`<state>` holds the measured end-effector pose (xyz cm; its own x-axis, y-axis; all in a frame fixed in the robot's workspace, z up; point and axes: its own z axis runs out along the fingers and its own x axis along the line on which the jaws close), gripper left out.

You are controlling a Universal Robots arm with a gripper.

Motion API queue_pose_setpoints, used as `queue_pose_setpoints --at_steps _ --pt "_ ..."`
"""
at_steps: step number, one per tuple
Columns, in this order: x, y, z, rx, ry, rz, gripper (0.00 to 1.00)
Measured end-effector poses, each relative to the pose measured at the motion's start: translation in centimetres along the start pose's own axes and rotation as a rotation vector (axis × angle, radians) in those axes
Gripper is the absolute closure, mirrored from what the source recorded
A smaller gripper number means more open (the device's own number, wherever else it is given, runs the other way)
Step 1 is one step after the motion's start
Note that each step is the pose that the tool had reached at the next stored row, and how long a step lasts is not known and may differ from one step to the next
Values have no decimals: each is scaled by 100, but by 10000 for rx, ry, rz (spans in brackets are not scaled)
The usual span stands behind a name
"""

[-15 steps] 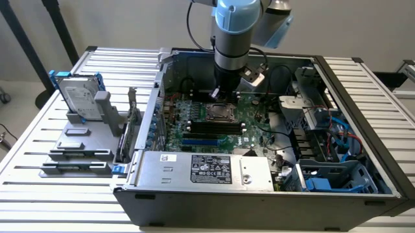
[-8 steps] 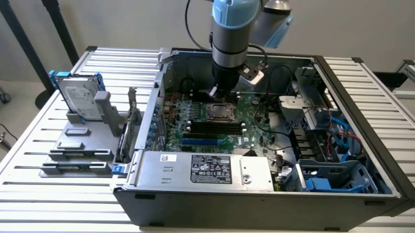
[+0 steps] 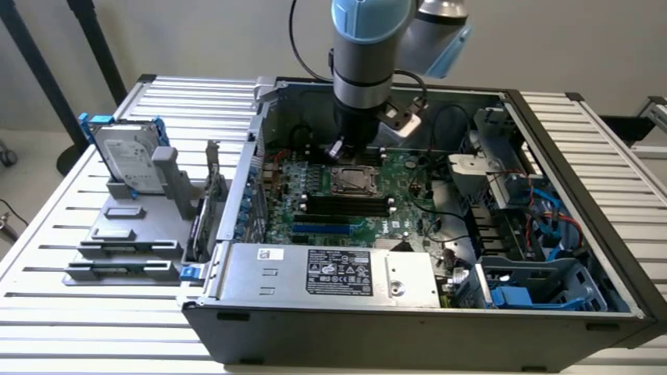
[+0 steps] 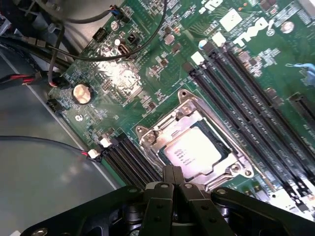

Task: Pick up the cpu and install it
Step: 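Install the first cpu locking lever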

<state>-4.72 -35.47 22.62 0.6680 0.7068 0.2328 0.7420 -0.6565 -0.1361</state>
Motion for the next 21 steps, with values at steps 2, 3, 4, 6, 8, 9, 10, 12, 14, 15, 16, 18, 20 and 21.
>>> queue_pose_setpoints --at_steps 2,3,4,6,8,9,10,12,14,15,16,18,20,21 --pt "-46 6 -49 13 15 2 89" --pt "-67 9 -72 18 20 3 89" --pt "-90 12 -94 22 25 3 89" --pt "-137 22 -137 29 34 4 89" --pt "-187 35 -173 35 40 4 89" --pt "-212 42 -190 37 41 4 89" --pt "-237 48 -206 38 41 5 89" --pt "-287 62 -238 43 41 6 89" --pt "-334 78 -266 49 37 7 89" --pt "-356 86 -280 53 33 9 89" --pt "-377 95 -293 61 28 12 89" --pt "-416 116 -320 83 12 20 89" --pt "-454 138 -347 114 -11 34 89" --pt "-472 149 -360 130 -23 40 89"
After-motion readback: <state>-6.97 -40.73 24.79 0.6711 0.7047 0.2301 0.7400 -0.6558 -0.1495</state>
